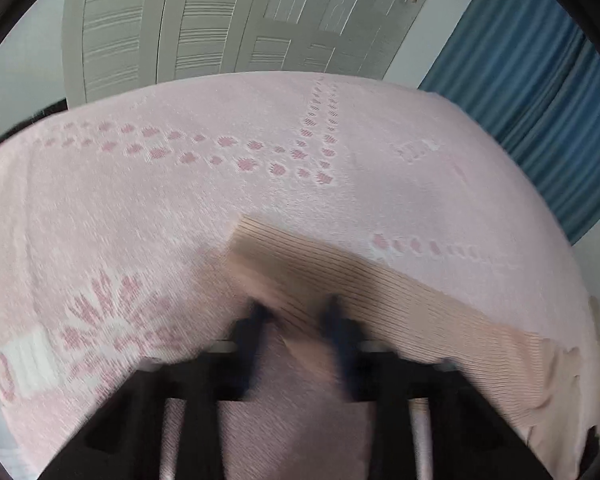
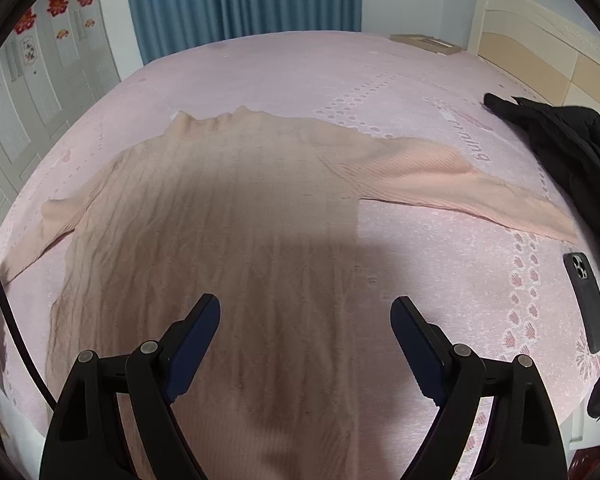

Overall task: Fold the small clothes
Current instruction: 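Grasp the cuff of the sweater sleeve with the left tool, then fold the held sleeve across the sweater body with the left tool, release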

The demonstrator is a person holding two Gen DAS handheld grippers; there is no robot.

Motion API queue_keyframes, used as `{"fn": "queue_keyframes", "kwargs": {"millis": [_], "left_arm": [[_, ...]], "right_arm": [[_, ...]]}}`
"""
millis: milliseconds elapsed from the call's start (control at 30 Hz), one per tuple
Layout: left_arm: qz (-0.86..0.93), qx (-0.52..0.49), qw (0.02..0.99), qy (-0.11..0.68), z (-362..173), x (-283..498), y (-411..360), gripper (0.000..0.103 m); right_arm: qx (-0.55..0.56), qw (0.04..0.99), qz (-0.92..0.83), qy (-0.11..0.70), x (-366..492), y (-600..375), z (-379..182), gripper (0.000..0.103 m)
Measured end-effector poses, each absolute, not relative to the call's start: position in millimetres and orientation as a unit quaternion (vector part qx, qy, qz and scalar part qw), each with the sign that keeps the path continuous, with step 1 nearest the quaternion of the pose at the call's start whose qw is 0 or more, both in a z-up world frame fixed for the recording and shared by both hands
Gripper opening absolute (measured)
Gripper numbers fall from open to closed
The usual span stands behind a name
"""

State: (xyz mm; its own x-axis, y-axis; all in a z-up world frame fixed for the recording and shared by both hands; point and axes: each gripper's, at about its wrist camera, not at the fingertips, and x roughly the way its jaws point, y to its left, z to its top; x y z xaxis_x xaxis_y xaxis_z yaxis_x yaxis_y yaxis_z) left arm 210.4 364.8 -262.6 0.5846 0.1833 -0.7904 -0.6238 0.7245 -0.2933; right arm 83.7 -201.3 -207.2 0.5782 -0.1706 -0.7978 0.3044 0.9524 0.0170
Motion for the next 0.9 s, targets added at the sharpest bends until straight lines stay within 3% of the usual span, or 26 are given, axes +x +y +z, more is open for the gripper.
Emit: {"fn": "queue_keyframes", "kwargs": {"millis": [100,267,600,767,900], "left_arm": [[0.227,-0.296,0.852,0.367,-243.8,205.1,363.4,0.010],[0.197,-0.223,0.890,0.345,-175.6,216.8,313.7,0.010],[0.054,-0.052,0.954,0.291,-58.8,273.9,95.6,0.010],[-0.038,-0.033,0.955,0.294,-53.3,295.2,-26.6,0.010],[-0.115,0.004,0.942,0.315,-80.6,300.1,-134.1,0.010]], "right_arm": [[0.090,0.884,-0.138,0.437,78.5,-213.8,-207.7,0.087],[0.098,0.888,-0.133,0.428,71.6,-229.1,-205.8,0.087],[0.134,0.904,-0.130,0.384,39.2,-277.9,-181.3,0.087],[0.145,0.900,-0.138,0.387,25.4,-312.4,-182.6,0.087],[0.138,0.897,-0.149,0.391,11.0,-331.6,-184.7,0.087]]}}
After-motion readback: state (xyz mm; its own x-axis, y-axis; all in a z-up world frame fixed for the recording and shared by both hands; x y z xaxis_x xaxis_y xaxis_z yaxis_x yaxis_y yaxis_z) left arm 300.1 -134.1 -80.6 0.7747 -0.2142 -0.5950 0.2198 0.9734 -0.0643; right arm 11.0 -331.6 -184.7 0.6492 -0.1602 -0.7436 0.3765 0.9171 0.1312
